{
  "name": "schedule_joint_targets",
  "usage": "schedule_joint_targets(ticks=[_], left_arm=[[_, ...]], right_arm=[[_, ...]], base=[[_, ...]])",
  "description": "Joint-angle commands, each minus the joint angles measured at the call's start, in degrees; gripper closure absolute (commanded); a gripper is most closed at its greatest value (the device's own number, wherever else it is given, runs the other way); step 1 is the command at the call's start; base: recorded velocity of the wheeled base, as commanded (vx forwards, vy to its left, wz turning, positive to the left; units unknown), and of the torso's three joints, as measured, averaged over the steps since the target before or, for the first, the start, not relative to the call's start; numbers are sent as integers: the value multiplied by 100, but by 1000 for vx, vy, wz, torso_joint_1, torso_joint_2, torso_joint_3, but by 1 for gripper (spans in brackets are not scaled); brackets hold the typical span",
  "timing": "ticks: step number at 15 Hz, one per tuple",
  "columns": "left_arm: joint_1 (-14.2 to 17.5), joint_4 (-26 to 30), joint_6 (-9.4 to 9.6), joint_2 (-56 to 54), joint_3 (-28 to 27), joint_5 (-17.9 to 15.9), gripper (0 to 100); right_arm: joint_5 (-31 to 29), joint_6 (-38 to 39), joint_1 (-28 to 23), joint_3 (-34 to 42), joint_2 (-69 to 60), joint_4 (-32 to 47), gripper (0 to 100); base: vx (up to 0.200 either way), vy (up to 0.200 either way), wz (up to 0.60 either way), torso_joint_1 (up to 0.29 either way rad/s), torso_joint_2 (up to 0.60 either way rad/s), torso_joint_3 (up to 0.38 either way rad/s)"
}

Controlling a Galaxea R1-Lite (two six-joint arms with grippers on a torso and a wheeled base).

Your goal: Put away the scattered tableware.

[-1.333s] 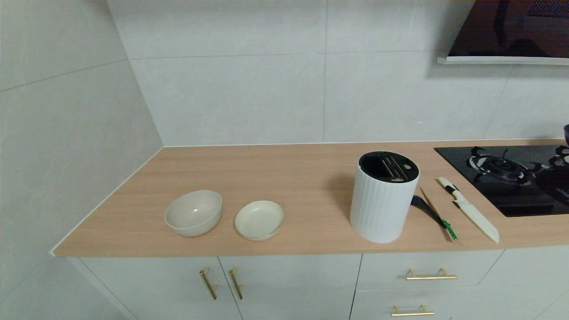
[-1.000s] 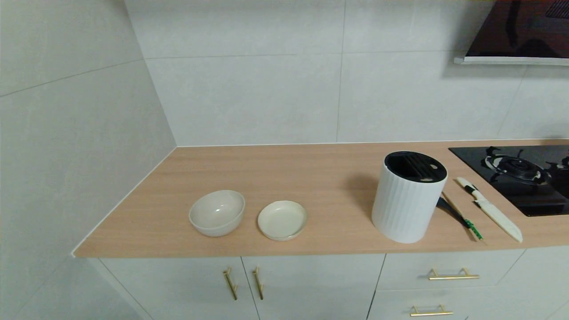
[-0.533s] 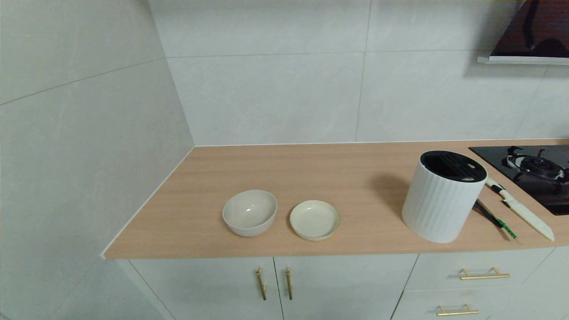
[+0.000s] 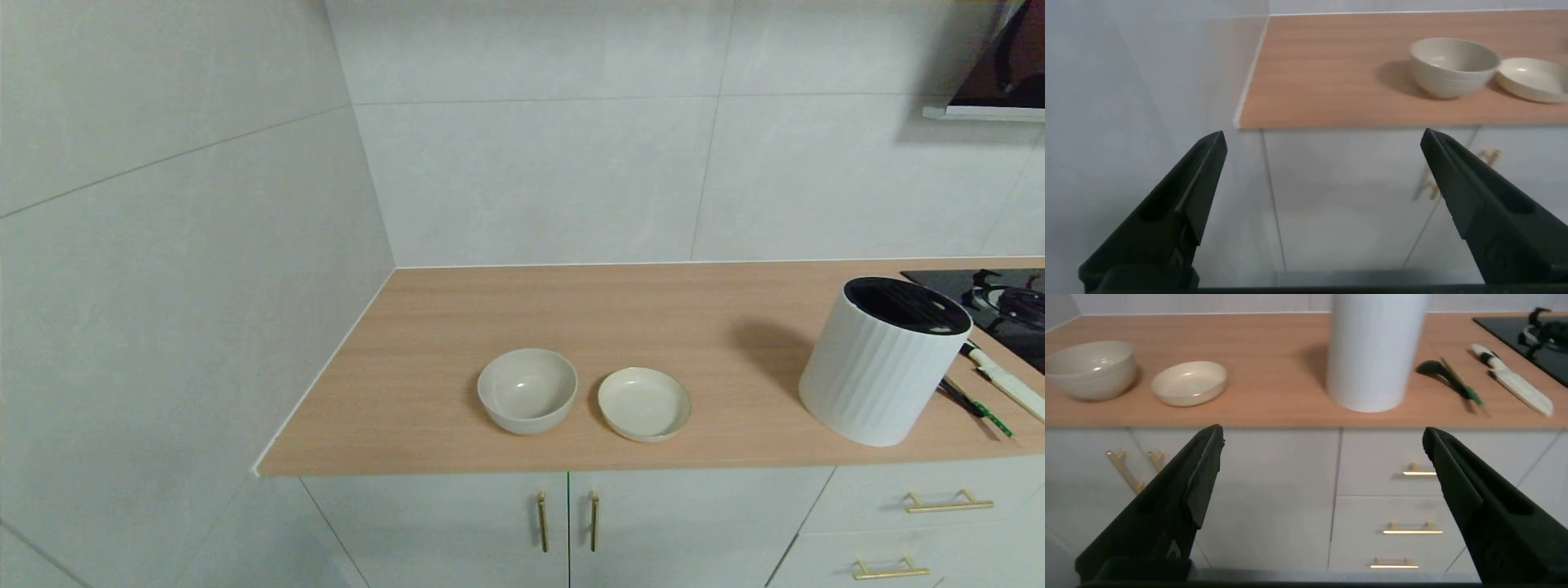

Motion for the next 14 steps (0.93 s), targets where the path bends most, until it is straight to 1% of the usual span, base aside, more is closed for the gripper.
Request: schedule_joint_targets(ticks=[1,12,14], left_arm=[[2,-1,4,1,0,0,0],[2,-1,4,1,0,0,0],[2,-1,4,1,0,0,0]], right_arm=[[0,-2,7,0,2,0,0],[0,16,7,0,2,0,0],[0,16,7,0,2,0,0]], base=[[0,0,0,0,0,0],[0,0,0,0,0,0],[0,0,0,-78,161,76]])
